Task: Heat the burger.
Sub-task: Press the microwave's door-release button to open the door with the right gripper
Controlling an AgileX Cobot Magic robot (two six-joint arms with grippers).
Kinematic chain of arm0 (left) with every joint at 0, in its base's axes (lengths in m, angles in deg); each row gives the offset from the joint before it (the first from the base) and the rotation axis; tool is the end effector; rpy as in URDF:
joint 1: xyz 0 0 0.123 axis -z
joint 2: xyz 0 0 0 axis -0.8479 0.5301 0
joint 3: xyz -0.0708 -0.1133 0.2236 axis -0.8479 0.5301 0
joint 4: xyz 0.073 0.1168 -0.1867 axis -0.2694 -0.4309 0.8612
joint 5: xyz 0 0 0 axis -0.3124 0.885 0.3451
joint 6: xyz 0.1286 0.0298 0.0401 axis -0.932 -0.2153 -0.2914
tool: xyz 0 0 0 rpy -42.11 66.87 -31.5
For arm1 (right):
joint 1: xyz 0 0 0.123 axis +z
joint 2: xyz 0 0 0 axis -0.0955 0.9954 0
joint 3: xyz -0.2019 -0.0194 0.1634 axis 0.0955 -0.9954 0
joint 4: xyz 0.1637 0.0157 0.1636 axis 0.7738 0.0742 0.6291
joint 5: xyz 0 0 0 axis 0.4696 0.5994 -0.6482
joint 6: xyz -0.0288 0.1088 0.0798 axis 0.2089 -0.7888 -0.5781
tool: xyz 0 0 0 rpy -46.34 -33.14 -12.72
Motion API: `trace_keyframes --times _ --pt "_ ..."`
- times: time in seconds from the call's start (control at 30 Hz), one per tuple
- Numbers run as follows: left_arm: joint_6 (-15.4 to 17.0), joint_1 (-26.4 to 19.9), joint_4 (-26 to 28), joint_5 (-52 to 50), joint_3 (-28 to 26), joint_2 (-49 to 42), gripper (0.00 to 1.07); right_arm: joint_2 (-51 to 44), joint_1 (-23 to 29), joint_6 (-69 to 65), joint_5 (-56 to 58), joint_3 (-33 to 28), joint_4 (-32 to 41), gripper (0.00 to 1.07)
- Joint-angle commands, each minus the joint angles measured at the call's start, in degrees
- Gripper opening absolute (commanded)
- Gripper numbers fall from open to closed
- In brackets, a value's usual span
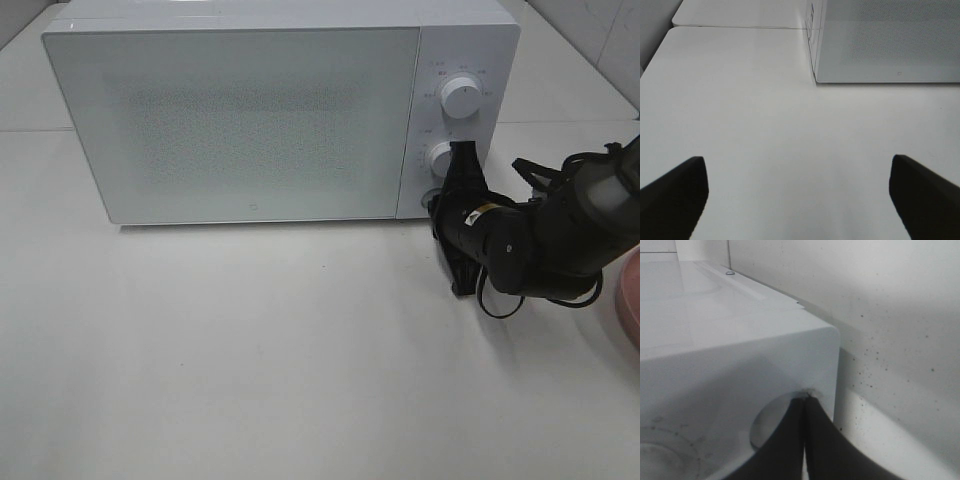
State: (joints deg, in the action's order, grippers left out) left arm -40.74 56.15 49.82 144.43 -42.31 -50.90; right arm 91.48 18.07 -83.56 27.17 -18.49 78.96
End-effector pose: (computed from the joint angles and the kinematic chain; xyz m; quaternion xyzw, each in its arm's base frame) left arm 0.0448 -0.0132 0.2484 0.0150 0.8463 -0.0363 0.5312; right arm 0.3691 0.1183 0.0541 0.5474 0.6379 0.3903 0.3756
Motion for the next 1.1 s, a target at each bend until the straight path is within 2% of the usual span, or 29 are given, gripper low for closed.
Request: trace_keyframes --times 0.03,0.53,0.97,1.1 --pt "0.0 -0.29 0.52 -0.29 0.17 -1.55 0.9 -0.4 -0.8 1.15 -6.13 1.43 -1.09 0.0" --pt "0.0 -0.29 0.52 -0.29 0.17 -1.55 0.9 -3.84 -0.8 4.18 -9.97 1.43 0.11 0.0" --pt "0.0 -0.29 0.57 -0.29 0.17 -1.55 0.9 -2.52 -0.92 9.05 -24.18 4.01 1.95 0.0" --pt "0.0 -0.29 0.63 -0.29 0.17 -1.55 0.9 -2.52 -1.49 9.28 -26.13 5.79 5.1 0.0"
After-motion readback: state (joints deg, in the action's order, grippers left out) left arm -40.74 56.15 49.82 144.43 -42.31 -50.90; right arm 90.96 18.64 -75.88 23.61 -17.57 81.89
